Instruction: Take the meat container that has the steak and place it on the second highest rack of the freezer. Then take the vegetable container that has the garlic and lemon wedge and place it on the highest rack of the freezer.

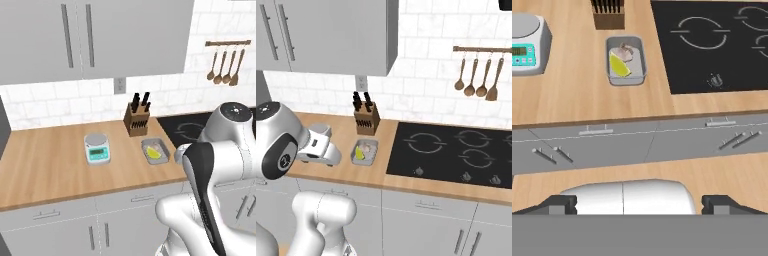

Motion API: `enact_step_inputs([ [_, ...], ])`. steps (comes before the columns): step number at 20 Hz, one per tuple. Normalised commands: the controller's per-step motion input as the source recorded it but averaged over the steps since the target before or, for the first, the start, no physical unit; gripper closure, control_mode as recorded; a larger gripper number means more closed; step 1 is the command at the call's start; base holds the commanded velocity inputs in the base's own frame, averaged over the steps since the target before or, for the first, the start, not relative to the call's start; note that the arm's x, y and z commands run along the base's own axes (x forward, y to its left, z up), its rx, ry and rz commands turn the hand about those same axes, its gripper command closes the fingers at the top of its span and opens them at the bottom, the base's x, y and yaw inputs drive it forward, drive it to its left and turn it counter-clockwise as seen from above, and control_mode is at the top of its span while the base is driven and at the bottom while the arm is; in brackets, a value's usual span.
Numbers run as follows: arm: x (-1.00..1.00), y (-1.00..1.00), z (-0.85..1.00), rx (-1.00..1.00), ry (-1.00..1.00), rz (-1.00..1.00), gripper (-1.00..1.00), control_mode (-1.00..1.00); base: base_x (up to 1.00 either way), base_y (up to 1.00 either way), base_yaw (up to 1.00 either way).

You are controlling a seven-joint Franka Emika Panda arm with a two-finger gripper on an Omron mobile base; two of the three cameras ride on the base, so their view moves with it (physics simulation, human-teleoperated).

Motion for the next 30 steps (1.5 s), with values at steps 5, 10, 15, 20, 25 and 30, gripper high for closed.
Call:
enact_step_inputs([
  [5, 0.00, 0.00, 0.00, 0.00, 0.00, 0.00, -1.00, 1.00, 0.58, 0.33, 0.00],
  [10, 0.04, 0.00, -0.02, 0.00, 0.01, 0.00, -1.00, -1.00, 0.25, 0.18, -0.01],
  [15, 0.23, -0.19, -0.23, 0.02, 0.07, 0.00, -1.00, -1.00, 0.00, 0.00, 0.00],
  [20, 0.47, -0.61, -0.36, 0.18, 0.08, -0.07, -1.00, -1.00, 0.00, 0.00, 0.00],
  [25, 0.84, -0.97, -0.55, 0.37, 0.13, -0.20, -1.00, -1.00, 0.00, 0.00, 0.00],
  [30, 1.00, -0.54, -0.58, 0.12, 0.20, -0.14, -1.00, -1.00, 0.00, 0.00, 0.00],
])
